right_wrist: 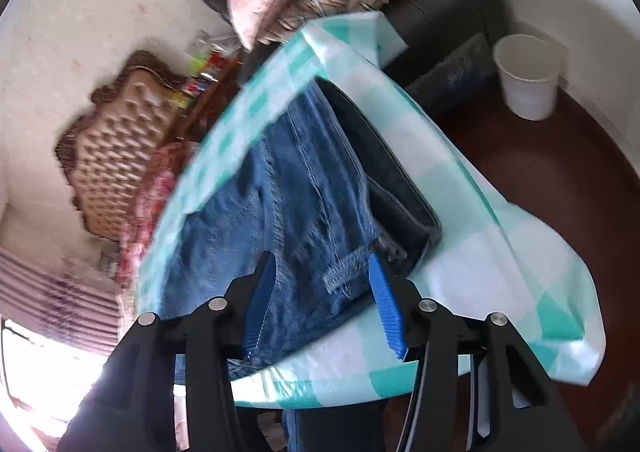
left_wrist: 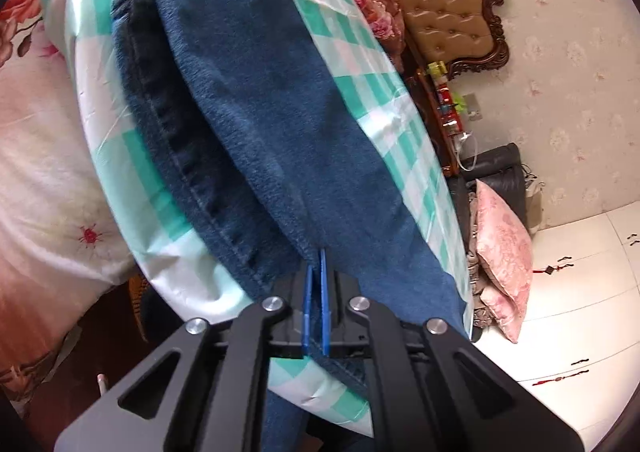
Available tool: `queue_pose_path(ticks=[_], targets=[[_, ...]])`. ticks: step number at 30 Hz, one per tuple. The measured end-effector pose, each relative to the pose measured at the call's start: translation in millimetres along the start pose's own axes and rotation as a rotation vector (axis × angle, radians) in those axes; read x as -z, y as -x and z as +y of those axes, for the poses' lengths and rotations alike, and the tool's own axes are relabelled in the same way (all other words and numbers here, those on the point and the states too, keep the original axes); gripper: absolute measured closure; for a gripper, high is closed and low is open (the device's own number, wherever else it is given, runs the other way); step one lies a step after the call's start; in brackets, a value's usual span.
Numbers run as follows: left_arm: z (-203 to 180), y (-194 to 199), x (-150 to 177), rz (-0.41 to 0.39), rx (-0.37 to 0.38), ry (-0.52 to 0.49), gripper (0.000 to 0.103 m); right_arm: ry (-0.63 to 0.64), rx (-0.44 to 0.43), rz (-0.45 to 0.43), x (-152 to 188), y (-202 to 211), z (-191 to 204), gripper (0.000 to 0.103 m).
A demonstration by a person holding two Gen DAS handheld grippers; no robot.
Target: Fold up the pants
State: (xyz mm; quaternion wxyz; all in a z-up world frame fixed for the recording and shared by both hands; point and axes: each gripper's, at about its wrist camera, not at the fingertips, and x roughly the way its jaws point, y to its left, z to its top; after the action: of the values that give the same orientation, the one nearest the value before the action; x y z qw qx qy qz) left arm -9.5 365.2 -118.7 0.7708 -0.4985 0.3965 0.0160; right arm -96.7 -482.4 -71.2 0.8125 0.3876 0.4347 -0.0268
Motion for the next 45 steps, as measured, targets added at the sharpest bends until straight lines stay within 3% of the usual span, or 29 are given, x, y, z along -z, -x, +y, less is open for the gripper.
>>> queue_pose_path(ticks=[4,7,8,11,14,16,18,20,21,25,27,29,31,38,40,43,45], targets=[[7,-3,1,0.004,0.042,0.01,0.078,-0.002,0.093,-0.011,10,-9,2,0.054],[13,-1,3,0.007,0.055,0.027,0.077,-0.011,0.21,-0.06,16,-1,1,0.054],[14,-1,3,0.005,0.058,0.028,0.077,-0.016,0.212,-0.07,19,1,0,0.054],[17,-2,3,0.006,0.064,0.022,0.077,-0.001,0.164,-0.05,24,-4,1,0.054],[17,-3,0,0.01,0.07,0.028,0.079,-0.014,0.185,-0.039,19,-14,1,0.057],[16,-2,1,0.006,0.063,0.011,0.079,-0.005,0.195,-0.047,17,-17,4,0.063],[12,-2,0,0.003,0.053,-0.015,0.087,0.021,0.216,-0.058,16,-18,10,0.077],[9,-3,-2,0.002,0.024,-0.037,0.101,0.018,0.241,-0.073,15,-15,12,0.091],[6,-2,-4,0.0,0.017,-0.047,0.101,0.01,0.235,-0.082,13,-12,13,0.093],[-24,36,-1,-0.061,0.034,-0.117,0.101,0.098,0.231,-0.167,12,21,41,0.095],[-28,42,5,-0.059,0.014,-0.135,0.101,0.121,0.283,-0.189,11,27,43,0.095],[-15,31,11,-0.027,-0.03,-0.133,0.101,0.1,0.336,-0.154,11,14,27,0.095],[12,15,11,0.017,-0.043,-0.062,0.101,0.09,0.369,-0.106,14,-5,13,0.095],[27,5,12,0.025,-0.039,-0.054,0.1,0.146,0.396,-0.139,17,0,23,0.095],[31,4,13,0.022,-0.012,-0.054,0.097,0.162,0.441,-0.118,17,-14,19,0.095],[36,17,-1,-0.037,0.009,-0.057,0.075,0.188,0.491,-0.121,20,-22,23,0.095],[47,27,-18,-0.079,0.015,-0.023,0.075,0.199,0.515,-0.121,21,-23,28,0.095]])
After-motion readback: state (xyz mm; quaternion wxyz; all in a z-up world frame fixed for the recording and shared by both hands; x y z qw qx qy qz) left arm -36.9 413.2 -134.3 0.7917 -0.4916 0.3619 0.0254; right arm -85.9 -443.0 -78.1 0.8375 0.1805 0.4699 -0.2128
